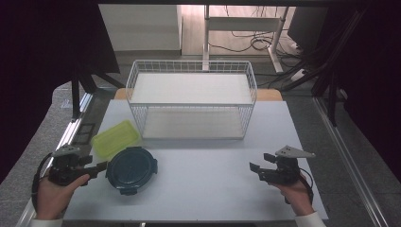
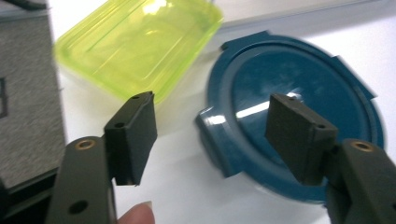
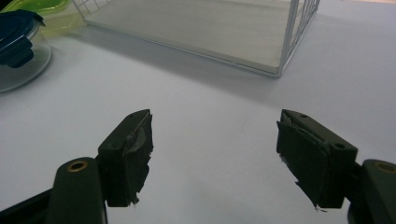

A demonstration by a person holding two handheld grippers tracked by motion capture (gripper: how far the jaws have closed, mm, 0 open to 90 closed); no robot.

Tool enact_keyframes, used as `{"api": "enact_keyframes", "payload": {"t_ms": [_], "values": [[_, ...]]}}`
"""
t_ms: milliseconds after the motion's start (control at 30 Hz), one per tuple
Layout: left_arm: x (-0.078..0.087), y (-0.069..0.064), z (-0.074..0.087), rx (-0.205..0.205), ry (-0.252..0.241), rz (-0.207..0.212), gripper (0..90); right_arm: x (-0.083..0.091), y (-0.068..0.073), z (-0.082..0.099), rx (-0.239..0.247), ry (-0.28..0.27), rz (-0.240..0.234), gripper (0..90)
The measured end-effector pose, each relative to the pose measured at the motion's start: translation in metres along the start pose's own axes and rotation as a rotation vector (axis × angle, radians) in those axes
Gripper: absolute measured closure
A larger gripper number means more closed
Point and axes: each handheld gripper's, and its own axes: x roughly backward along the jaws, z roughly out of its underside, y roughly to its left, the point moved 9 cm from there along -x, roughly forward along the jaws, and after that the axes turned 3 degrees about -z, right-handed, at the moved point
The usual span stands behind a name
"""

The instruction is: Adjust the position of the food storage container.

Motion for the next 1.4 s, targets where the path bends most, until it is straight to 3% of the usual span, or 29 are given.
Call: {"api": "enact_keyframes", "payload": {"t_ms": [233,333,600,800,1000,1133,1400], "values": [[0.000,0.017,0.015,0.028,0.051,-0.049,51.5,-0.003,0.001,0.002,0.006,0.017,-0.001,26.3],[-0.005,0.020,0.022,0.018,0.087,-0.061,60.6,-0.004,0.001,0.004,0.009,0.024,0.000,26.2],[-0.027,0.015,0.035,0.015,0.179,-0.032,89.7,-0.008,0.003,0.008,0.016,0.052,-0.004,25.9],[-0.037,0.009,0.036,0.030,0.194,0.002,89.9,-0.009,0.001,0.011,0.016,0.063,-0.002,25.9],[-0.046,-0.001,0.035,-0.006,0.226,0.007,89.9,-0.008,-0.001,0.010,0.015,0.060,0.007,25.9],[-0.050,-0.001,0.035,0.027,0.229,0.025,89.9,-0.006,-0.003,0.009,0.012,0.057,0.014,25.9],[-0.054,-0.006,0.033,0.029,0.223,0.037,90.0,-0.007,-0.007,0.009,-0.002,0.061,0.019,25.9]]}}
